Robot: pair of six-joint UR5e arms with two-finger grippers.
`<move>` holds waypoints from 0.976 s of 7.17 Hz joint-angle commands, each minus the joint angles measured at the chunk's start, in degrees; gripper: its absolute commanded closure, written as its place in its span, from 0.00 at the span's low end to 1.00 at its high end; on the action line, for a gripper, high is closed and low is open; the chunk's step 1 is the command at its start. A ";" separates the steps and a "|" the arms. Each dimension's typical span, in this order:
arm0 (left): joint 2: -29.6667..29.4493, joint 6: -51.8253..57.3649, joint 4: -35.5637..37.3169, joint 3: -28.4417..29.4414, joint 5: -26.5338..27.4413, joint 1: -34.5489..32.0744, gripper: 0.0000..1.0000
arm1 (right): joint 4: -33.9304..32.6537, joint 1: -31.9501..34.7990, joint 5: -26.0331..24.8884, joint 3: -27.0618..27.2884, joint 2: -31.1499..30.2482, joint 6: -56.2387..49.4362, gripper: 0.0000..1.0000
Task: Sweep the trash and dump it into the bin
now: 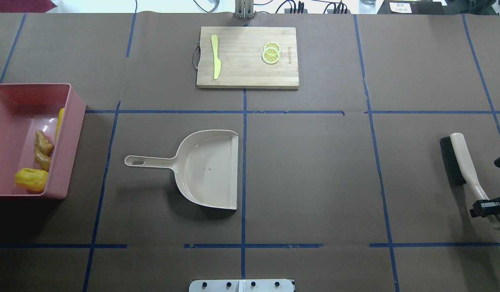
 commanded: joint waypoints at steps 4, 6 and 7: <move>0.16 -0.09 -0.09 -0.05 0.10 -0.03 0.00 | 0.26 -0.39 -0.52 1.11 -0.14 0.07 0.00; 0.25 -0.18 -0.18 -0.05 0.27 -0.03 0.00 | 0.35 7.38 0.44 2.70 0.12 -0.37 0.00; 0.51 -0.18 0.00 0.38 0.19 -0.90 0.00 | 0.09 12.92 2.71 2.18 0.39 -0.98 0.00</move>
